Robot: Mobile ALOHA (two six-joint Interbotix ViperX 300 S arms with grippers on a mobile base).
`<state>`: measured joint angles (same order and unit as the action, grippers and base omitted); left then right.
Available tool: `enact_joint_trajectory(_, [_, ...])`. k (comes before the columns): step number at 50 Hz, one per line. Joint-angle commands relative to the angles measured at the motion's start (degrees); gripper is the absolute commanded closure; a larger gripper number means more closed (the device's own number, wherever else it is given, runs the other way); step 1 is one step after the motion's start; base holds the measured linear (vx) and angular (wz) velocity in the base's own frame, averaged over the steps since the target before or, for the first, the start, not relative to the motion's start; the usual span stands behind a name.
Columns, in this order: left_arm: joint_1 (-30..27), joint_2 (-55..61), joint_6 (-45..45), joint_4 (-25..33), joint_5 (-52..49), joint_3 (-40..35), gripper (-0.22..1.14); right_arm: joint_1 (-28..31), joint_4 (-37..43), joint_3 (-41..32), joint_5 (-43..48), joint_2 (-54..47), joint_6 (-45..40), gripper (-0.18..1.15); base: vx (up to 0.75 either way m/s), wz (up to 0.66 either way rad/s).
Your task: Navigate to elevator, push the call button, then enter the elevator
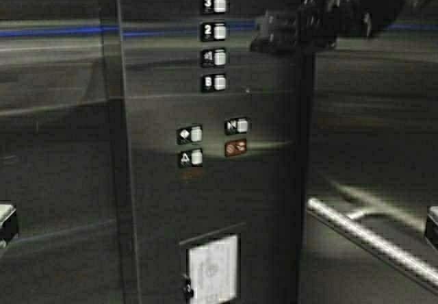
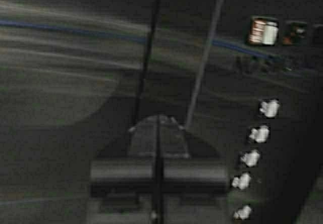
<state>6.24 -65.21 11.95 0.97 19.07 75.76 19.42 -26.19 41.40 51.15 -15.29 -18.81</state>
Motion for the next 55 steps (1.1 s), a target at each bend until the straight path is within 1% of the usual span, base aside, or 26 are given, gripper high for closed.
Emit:
enact_joint_trajectory(1, [-0.09,0.26,-0.18,-0.09,0.18,-0.62,0.89,-0.53,3.69,-2.11,8.79,-3.60,4.66,0.90,0.12,0.06])
enact_joint_trajectory(6, [-0.09,0.26,-0.26,-0.09,0.18,-0.62,0.89,-0.53,5.62,-2.90,12.39,-6.59,6.59,0.90,0.11,0.05])
enact_joint_trajectory(11, [-0.09,0.26,-0.35,-0.09,0.18,-0.62,0.89,-0.53,5.80,-3.60,13.45,-8.53,6.68,0.90,0.09,0.04])
enact_joint_trajectory(20, [-0.09,0.26,-0.44,-0.09,0.26,-0.62,0.89,-0.53,5.71,-5.98,13.45,-11.25,6.86,0.90,0.07,0.02])
enact_joint_trajectory(41, [-0.09,0.26,-0.88,-0.09,0.18,-0.53,0.89,-0.44,5.71,-13.97,13.45,-16.88,6.24,0.90,0.03,0.01])
enact_joint_trajectory(55, [-0.09,0.26,-1.05,-0.09,0.18,-0.35,0.89,0.79,5.62,-20.48,13.18,-20.83,3.43,0.90,0.00,0.00])
